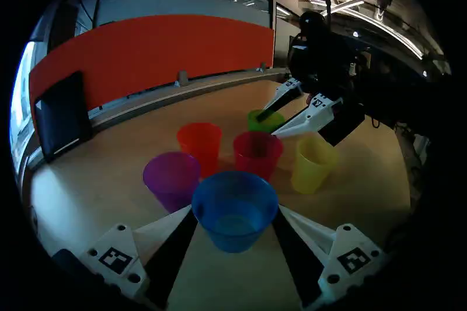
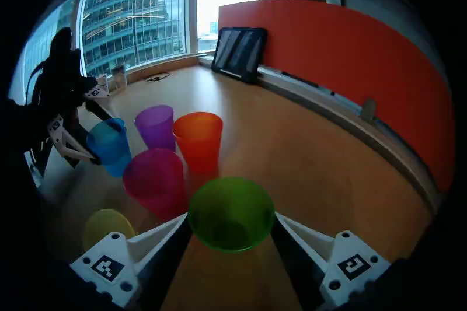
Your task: Pour water
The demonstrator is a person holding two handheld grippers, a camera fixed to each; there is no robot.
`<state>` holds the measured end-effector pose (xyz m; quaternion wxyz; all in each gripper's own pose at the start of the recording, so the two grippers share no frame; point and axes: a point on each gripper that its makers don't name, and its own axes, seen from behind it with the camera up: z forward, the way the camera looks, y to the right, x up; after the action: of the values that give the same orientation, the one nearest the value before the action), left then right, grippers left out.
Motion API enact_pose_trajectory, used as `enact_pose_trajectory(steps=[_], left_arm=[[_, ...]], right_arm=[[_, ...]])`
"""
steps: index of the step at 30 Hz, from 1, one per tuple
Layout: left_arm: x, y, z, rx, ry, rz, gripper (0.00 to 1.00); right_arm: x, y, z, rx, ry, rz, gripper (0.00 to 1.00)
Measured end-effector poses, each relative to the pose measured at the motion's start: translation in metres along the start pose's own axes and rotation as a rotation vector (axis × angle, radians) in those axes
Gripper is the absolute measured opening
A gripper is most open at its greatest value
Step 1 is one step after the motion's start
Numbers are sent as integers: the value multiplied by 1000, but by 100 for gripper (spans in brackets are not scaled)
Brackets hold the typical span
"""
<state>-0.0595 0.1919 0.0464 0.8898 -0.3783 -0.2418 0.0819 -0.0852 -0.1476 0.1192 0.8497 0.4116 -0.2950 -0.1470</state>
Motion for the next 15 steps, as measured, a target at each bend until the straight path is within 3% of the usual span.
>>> enact_pose_trajectory(steps=[8, 15], left_arm=[[8, -2, -12, 19, 32, -17, 86], [24, 1, -28, 43, 83, -16, 86]], right_arm=[[27, 4, -25, -24, 73, 19, 91], [48, -4, -55, -54, 124, -4, 91]])
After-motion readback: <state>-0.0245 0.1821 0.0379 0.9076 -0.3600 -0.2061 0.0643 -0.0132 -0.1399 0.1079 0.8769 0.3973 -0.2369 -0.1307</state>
